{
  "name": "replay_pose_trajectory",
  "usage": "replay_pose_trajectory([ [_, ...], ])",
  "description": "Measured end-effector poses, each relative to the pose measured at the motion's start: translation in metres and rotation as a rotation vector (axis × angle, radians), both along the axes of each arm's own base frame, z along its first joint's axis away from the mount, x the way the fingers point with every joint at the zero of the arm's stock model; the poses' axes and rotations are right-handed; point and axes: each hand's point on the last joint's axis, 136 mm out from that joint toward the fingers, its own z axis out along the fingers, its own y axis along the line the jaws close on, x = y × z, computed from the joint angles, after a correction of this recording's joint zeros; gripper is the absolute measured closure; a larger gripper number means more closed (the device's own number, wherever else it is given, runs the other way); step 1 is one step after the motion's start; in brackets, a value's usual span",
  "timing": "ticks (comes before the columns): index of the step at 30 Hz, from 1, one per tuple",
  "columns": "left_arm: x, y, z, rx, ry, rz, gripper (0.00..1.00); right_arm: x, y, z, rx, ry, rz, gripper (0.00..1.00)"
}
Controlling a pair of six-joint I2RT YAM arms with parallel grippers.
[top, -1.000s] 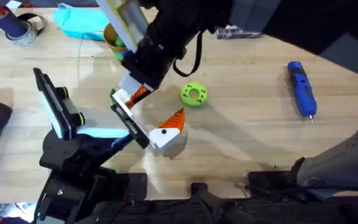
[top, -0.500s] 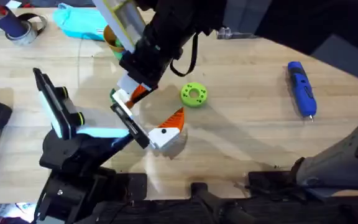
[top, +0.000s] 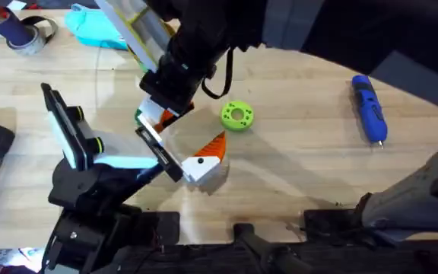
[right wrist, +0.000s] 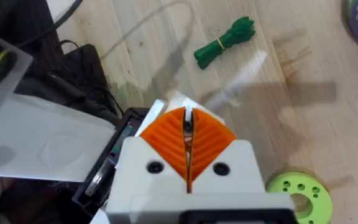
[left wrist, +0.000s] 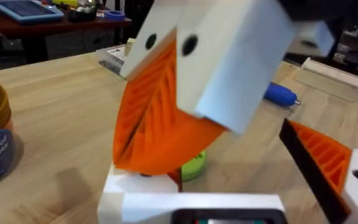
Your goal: Pick up the gripper from the table and insert it into the empty holder that is missing its gripper. Then pick up a screw, insert it into the mounting hole, and use the screwdriver to tighten it. Finally, clean up the table by picking up the vegetable and placing it into the bucket.
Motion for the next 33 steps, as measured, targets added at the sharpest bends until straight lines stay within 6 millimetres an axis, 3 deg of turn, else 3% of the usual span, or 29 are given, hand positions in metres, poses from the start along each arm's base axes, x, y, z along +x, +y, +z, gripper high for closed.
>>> replay_pose_trajectory([
  [9,0.0,0.0,0.0,0.0,0.0,-0.001,0.008,0.0,0.0,0.0,-0.002,0.001,0.0,0.97],
  [11,0.0,0.0,0.0,-0.001,0.002,0.0,0.008,-0.002,-0.001,0.0,-0.002,0.009,0.004,0.802],
  [16,0.0,0.0,0.0,-0.005,0.005,0.002,0.008,-0.002,0.001,0.002,0.0,-0.002,0.009,0.571],
  [19,0.0,0.0,0.0,-0.004,0.005,0.001,0.008,0.004,-0.002,0.002,-0.003,-0.009,-0.008,0.317],
  [21,0.0,0.0,0.0,-0.004,0.004,0.003,0.008,0.01,-0.007,0.004,-0.008,-0.022,-0.025,0.059],
  [22,0.0,0.0,0.0,-0.004,0.003,0.001,0.008,0.013,-0.009,0.005,-0.005,-0.023,-0.032,0.018],
  [28,0.0,0.0,0.0,-0.002,0.001,-0.001,0.008,0.026,-0.029,0.025,0.022,-0.041,-0.082,0.005],
  [33,0.0,0.0,0.0,-0.002,0.001,0.0,0.008,0.049,-0.05,0.039,0.046,-0.053,-0.167,0.004],
])
